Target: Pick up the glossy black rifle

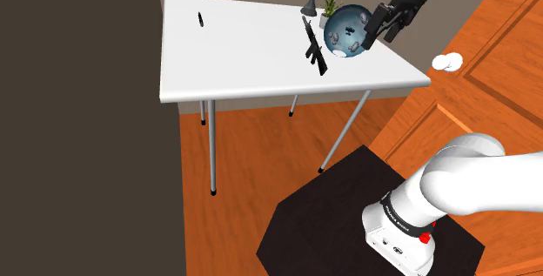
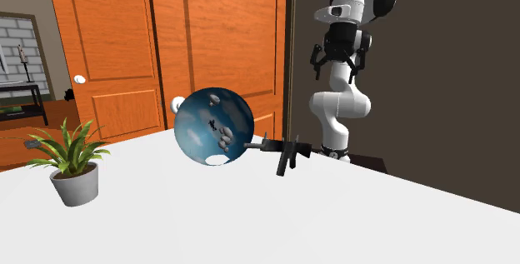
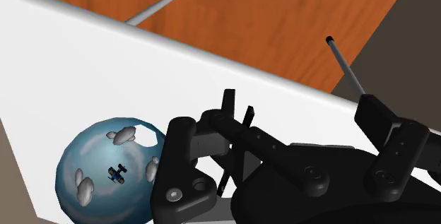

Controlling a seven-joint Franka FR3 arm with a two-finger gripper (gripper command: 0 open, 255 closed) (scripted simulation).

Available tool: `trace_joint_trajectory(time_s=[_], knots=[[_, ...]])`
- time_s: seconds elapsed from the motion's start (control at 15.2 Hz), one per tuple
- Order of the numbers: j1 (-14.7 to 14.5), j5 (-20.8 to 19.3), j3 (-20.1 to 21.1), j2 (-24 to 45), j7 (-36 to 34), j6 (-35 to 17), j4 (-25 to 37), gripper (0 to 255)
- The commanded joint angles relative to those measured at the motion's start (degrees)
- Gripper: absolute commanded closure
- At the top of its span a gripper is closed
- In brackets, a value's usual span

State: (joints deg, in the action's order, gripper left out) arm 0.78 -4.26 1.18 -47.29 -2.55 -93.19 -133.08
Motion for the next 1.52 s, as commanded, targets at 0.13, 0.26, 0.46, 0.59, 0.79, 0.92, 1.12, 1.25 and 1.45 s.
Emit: trace_joint_trajectory(time_s=[0.13, 0.26, 0.46, 0.59, 0.79, 0.92, 1.12, 1.25, 1.45], knots=[[0.65, -0.02, -0.18, 3.92, -1.07, -3.08, 1.07, 0], [1.26, -0.06, -0.40, 7.93, -2.14, -5.94, 2.45, 0], [2.14, -0.10, -0.75, 14.07, -3.66, -9.80, 5.08, 0], [2.69, -0.11, -1.02, 18.20, -4.64, -12.06, 7.20, 0], [3.46, -0.08, -1.46, 24.45, -6.04, -14.96, 10.89, 0], [3.94, -0.01, -1.80, 28.63, -6.91, -16.57, 13.70, 0], [4.60, 0.20, -2.37, 34.92, -8.13, -18.49, 18.43, 0], [5.02, 0.42, -2.78, 39.13, -8.87, -19.43, 21.94, 0], [5.59, 0.84, -3.35, 44.77, -9.75, -20.27, 27.06, 0]])
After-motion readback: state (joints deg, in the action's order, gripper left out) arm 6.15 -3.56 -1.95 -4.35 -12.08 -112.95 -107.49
